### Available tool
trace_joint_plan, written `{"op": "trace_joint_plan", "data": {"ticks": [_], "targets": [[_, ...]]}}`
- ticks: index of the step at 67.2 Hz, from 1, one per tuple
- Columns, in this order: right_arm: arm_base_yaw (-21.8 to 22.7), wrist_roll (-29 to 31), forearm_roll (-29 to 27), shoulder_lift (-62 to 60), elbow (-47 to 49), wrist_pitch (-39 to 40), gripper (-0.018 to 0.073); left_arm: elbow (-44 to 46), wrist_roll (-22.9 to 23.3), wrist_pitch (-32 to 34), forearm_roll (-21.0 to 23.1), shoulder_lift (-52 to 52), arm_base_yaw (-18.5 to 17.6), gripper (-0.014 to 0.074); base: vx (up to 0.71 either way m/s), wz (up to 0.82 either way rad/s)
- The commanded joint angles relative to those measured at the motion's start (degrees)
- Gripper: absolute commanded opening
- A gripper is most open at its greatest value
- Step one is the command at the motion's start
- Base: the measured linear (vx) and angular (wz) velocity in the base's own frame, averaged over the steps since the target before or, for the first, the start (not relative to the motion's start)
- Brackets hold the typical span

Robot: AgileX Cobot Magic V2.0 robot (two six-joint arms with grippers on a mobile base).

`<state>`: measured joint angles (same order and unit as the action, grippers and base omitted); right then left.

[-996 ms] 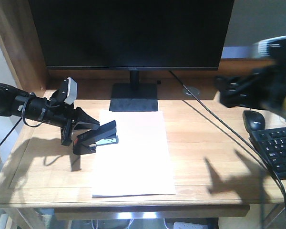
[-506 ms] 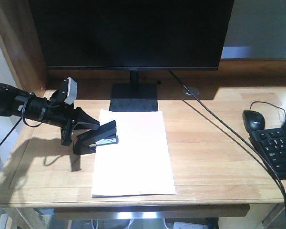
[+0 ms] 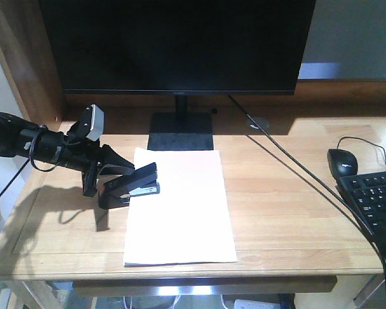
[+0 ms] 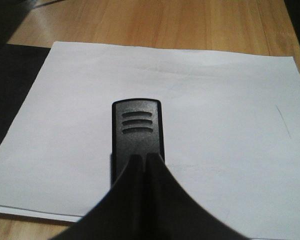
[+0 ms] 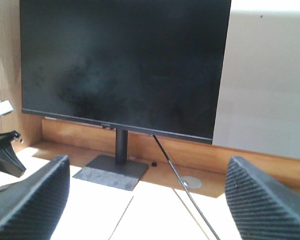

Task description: Grab stapler and paper to desk for stapling

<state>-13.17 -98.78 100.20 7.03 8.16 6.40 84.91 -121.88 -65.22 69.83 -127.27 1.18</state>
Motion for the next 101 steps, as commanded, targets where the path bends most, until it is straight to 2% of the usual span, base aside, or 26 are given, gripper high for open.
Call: {"op": "trace_joint_plan", "data": {"ticks": [1,58,64,69,74,86,101], "targets": [[0.3,-0.3,2.3,0.6,1.6,-0.7,0.0594,1.4,0.0,-2.7,3.5,3.7,-0.4,-0.0008,0.00,0.00],[0.3,-0.3,2.3,0.6,1.6,-0.7,0.0594,1.4,0.0,-2.7,3.5,3.7,-0.4,-0.0008,0.00,0.00],[0.3,-0.3,2.3,0.6,1.6,-0.7,0.0594,1.4,0.2,-5.2,3.7,3.7,-0.4,-0.0008,0.00,0.00],[0.3,-0.3,2.3,0.6,1.6,-0.7,0.0594,1.4,-0.2,-6.4,5.5,3.7,-0.7,-0.0008,0.00,0.00],[0.3,-0.3,2.3,0.6,1.6,-0.7,0.0594,1.4,-0.2,-6.2,7.1,3.7,-1.3,-0.0008,0.00,0.00],[0.3,-0.3,2.3,0.6,1.6,-0.7,0.0594,1.4,-0.2,-2.8,6.3,3.7,-3.3,-0.0008,0.00,0.00],[0.3,-0.3,2.3,0.6,1.6,-0.7,0.0594,1.4,-0.2,0.9,6.3,3.7,-4.0,-0.0008,0.00,0.00]]}}
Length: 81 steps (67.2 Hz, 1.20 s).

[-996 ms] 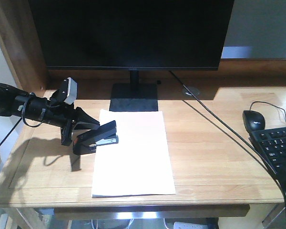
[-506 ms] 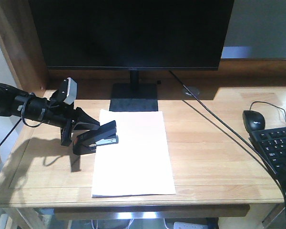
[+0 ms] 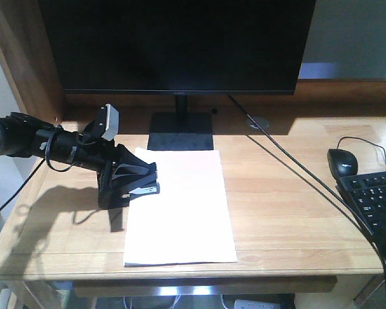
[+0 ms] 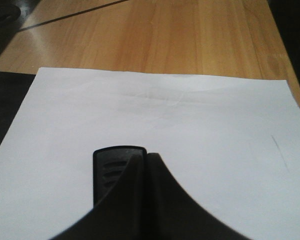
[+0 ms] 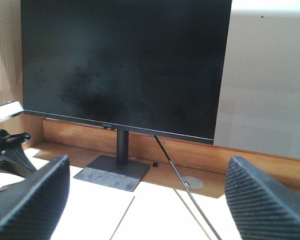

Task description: Grab stapler and paper to desk for stapling

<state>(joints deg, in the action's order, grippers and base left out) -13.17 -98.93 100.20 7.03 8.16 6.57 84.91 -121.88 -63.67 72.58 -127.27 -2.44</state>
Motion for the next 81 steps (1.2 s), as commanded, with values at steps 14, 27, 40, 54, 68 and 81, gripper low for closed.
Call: {"op": "trace_joint_plan", "data": {"ticks": [14,27,40,54,68,81], "targets": [[0.3,-0.1,2.3,0.6,1.6,-0.8,0.0594,1.4,0.2,2.5,0.8,3.6,-0.9,-0.0007,0.00,0.00],[0.3,-0.1,2.3,0.6,1.6,-0.8,0.0594,1.4,1.8,5.8,-1.0,3.6,-2.3,-0.0007,0.00,0.00],[0.3,-0.1,2.3,0.6,1.6,-0.8,0.0594,1.4,3.9,7.9,-4.7,3.6,-3.4,-0.0007,0.00,0.00],[0.3,-0.1,2.3,0.6,1.6,-0.8,0.0594,1.4,7.8,11.8,-10.0,3.6,-4.3,-0.0007,0.00,0.00],[0.3,-0.1,2.3,0.6,1.6,-0.8,0.0594,1.4,7.8,12.0,-11.3,3.1,-4.9,-0.0006,0.00,0.00],[0.3,-0.1,2.3,0.6,1.6,-0.8,0.0594,1.4,10.7,12.5,-13.7,1.6,-5.7,-0.0006,0.00,0.00]]}}
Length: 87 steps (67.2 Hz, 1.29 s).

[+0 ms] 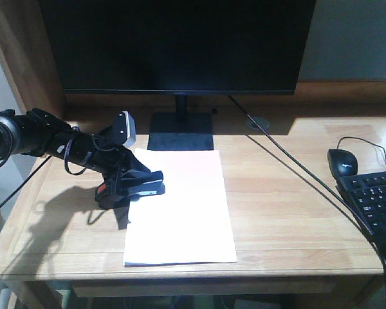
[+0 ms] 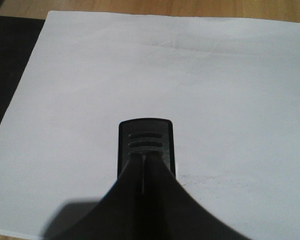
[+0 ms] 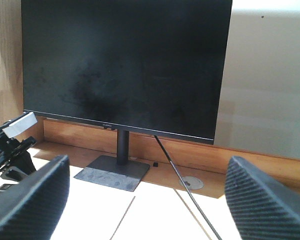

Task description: Grab stapler and paper to desk for stapling

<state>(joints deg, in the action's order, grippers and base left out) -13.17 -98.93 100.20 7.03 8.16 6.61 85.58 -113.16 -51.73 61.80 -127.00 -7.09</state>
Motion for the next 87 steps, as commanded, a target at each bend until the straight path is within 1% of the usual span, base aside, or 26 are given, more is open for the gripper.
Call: {"op": "trace_joint_plan", "data": {"ticks": [1,6,13,20,67,74,80,87], "targets": [[0.3,-0.1,2.3,0.6,1.6,-0.9,0.0594,0.7,2.0,0.6,-3.3,1.3,-1.1,-0.0006,0.00,0.00],[0.3,-0.1,2.3,0.6,1.6,-0.9,0.0594,0.7,2.8,0.7,-5.1,1.1,-1.4,-0.0006,0.00,0.00],[0.3,-0.1,2.3,0.6,1.6,-0.9,0.0594,0.7,4.2,1.5,-6.0,1.1,-1.4,-0.0006,0.00,0.00],[0.3,-0.1,2.3,0.6,1.6,-0.9,0.0594,0.7,5.0,1.8,-6.1,1.1,-1.4,-0.0006,0.00,0.00],[0.3,-0.1,2.3,0.6,1.6,-0.9,0.0594,0.7,5.2,0.9,-6.1,1.5,-1.4,-0.0006,0.00,0.00],[0.3,-0.1,2.3,0.6,1.6,-0.9,0.0594,0.7,7.3,0.1,-6.4,3.5,-1.3,-0.0006,0.00,0.00],[0.3,-0.1,2.3,0.6,1.6,-0.9,0.0594,0.7,11.3,0.5,-7.2,6.7,-0.9,-0.0006,0.00,0.00],[0.3,-0.1,2.3,0.6,1.6,-0.9,0.0594,0.7,16.2,1.6,-11.5,11.2,-0.9,-0.0006,0.00,0.00]]}}
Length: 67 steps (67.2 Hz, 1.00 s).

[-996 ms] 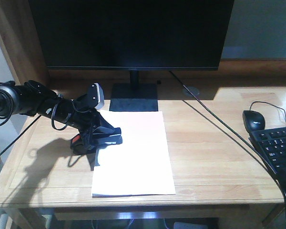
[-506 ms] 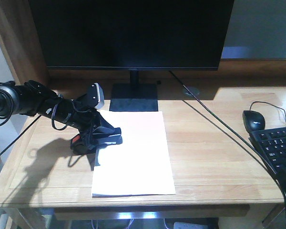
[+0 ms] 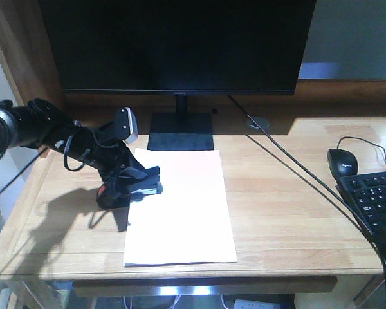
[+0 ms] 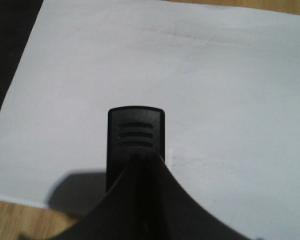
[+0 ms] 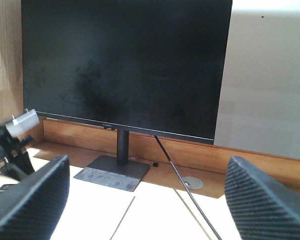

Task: Grab stapler and paper to desk for stapling
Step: 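Release the stapler and raise the left gripper away from the desk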

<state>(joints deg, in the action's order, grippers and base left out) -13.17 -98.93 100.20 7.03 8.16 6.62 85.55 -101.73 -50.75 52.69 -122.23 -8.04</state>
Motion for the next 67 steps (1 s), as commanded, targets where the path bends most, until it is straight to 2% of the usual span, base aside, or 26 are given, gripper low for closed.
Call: {"op": "trace_joint_plan", "data": {"ticks": [1,7,26,34,38,44,50,56,67], "targets": [[0.3,-0.1,2.3,0.6,1.6,-0.9,0.0594,0.7,5.6,0.7,-3.6,7.1,0.0,-0.0006,0.00,0.00],[0.3,-0.1,2.3,0.6,1.6,-0.9,0.0594,0.7,11.6,2.2,-8.3,11.3,0.0,-0.0006,0.00,0.00],[0.3,-0.1,2.3,0.6,1.6,-0.9,0.0594,0.7,39.3,4.8,-26.9,23.5,1.2,-0.0006,0.00,0.00],[0.3,-0.1,2.3,0.6,1.6,-0.9,0.0594,0.7,55.4,3.7,-33.2,27.9,2.3,-0.0006,0.00,0.00],[0.3,-0.1,2.3,0.6,1.6,-0.9,0.0594,0.7,66.6,2.9,-36.0,30.1,2.9,-0.0006,0.00,0.00],[0.3,-0.1,2.3,0.6,1.6,-0.9,0.0594,0.7,78.3,2.3,-40.3,33.2,3.7,-0.0006,0.00,0.00],[0.3,-0.1,2.3,0.6,1.6,-0.9,0.0594,0.7,85.8,2.3,-45.0,36.1,4.2,-0.0006,0.00,0.00],[0.3,-0.1,2.3,0.6,1.6,-0.9,0.0594,0.7,90.6,2.2,-47.8,38.6,4.9,-0.0006,0.00,0.00],[0.3,-0.1,2.3,0.6,1.6,-0.9,0.0594,-0.7,96.3,2.1,-48.3,44.1,6.6,-0.0006,0.00,0.00]]}}
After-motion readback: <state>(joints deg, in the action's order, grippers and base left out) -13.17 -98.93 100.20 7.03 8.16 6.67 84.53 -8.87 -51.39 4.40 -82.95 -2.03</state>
